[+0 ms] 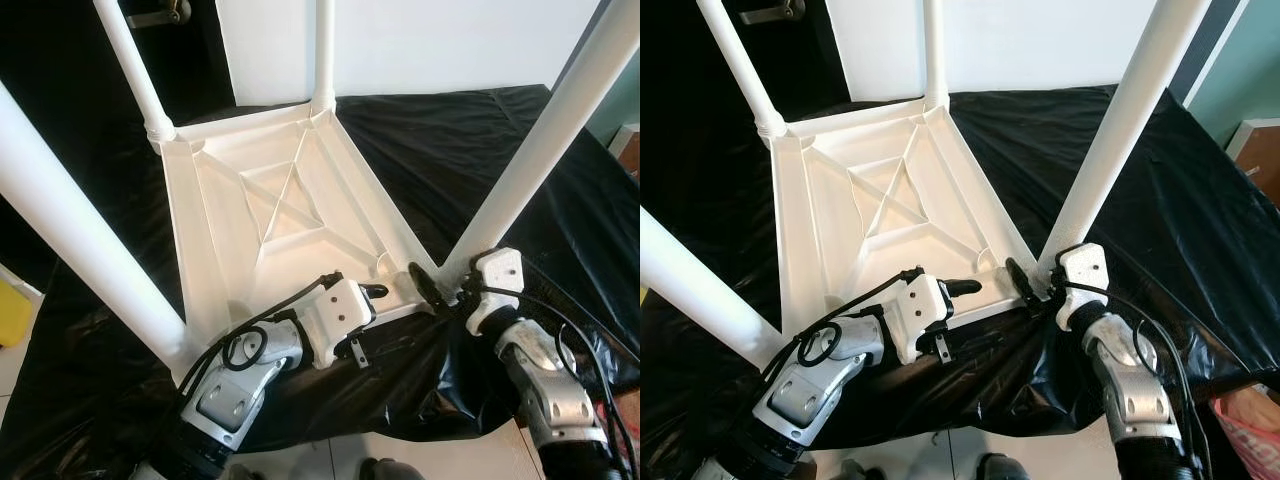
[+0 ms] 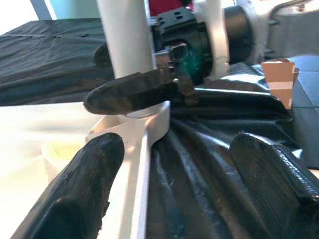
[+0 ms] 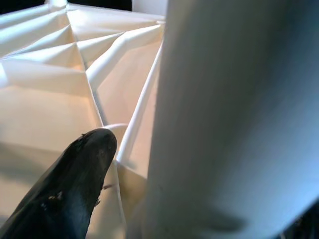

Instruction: Building children table

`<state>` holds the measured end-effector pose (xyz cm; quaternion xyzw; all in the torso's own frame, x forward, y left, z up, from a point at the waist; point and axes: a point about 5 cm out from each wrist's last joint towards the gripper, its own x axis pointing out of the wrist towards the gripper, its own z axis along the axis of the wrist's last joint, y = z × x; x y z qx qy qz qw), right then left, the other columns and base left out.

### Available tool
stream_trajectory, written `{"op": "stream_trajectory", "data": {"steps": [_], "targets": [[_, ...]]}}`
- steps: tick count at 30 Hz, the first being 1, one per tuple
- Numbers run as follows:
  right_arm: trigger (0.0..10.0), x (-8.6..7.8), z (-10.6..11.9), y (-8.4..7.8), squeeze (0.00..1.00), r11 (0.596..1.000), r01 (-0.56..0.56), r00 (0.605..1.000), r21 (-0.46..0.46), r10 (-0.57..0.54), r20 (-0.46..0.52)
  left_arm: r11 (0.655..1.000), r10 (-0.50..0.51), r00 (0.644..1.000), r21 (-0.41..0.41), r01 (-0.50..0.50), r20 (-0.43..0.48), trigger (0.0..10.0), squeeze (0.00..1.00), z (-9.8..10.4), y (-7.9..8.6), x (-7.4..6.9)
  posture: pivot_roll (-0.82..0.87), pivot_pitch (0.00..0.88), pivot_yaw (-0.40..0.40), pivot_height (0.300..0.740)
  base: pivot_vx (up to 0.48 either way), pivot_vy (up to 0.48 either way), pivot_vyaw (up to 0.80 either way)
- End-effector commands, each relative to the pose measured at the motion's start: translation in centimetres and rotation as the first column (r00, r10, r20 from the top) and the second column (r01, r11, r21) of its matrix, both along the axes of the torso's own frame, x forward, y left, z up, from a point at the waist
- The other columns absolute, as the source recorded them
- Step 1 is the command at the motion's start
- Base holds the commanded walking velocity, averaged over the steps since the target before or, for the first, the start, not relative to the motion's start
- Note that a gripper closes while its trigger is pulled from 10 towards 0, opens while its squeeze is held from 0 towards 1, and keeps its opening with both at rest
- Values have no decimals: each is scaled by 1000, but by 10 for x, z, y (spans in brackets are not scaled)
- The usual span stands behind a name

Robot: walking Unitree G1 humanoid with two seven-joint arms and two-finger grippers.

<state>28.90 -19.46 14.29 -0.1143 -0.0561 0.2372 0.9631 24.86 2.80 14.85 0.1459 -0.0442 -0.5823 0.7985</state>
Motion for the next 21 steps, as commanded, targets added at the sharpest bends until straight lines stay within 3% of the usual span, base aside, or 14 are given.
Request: {"op": "stream_trajectory", "data": {"steps": [1, 8, 9, 12, 13, 20, 21], "targets": [[10000, 0, -4, 5, 0, 999, -43, 999, -15, 43, -16, 1000, 0, 1000, 17, 1, -11, 10000, 0, -4, 0, 0, -148, 117, 13, 740, 0, 0, 0], [10000, 7, -2, 5, 0, 993, -107, 994, -45, 105, -30, 1000, 10, 1000, 22, -10, 2, 10000, 0, -3, 1, 2, -138, 114, 12, 740, 0, 0, 0], [2039, 9, -2, 4, 0, 991, -126, 992, -55, 124, -32, 1000, 14, 1000, 22, -15, 6, 10000, 0, -2, 1, 3, -133, 111, 12, 740, 0, 0, 0], [2039, 10, -1, 2, 0, 988, -145, 989, -63, 143, -34, 1000, 19, 1000, 20, -19, 9, 10000, 0, -1, 1, 3, -133, 111, 12, 740, 0, 0, 0], [0, 10, -1, 1, 0, 986, -150, 988, -65, 148, -37, 1000, 20, 1000, 20, -20, 10, 10000, 0, -1, 1, 3, -133, 111, 12, 740, 0, 0, 0], [0, 5, -8, -1, 0, 985, -155, 987, -82, 150, -59, 1000, 19, 1000, 18, -19, 10, 10000, 0, -1, 1, 3, -138, 113, 19, 740, 0, 0, 0], [2745, 4, -12, -3, 0, 985, -151, 986, -80, 145, -76, 1000, 18, 1000, 17, -18, 9, 10000, 0, -1, 1, 2, -140, 115, 19, 740, 0, 0, 0]]}}
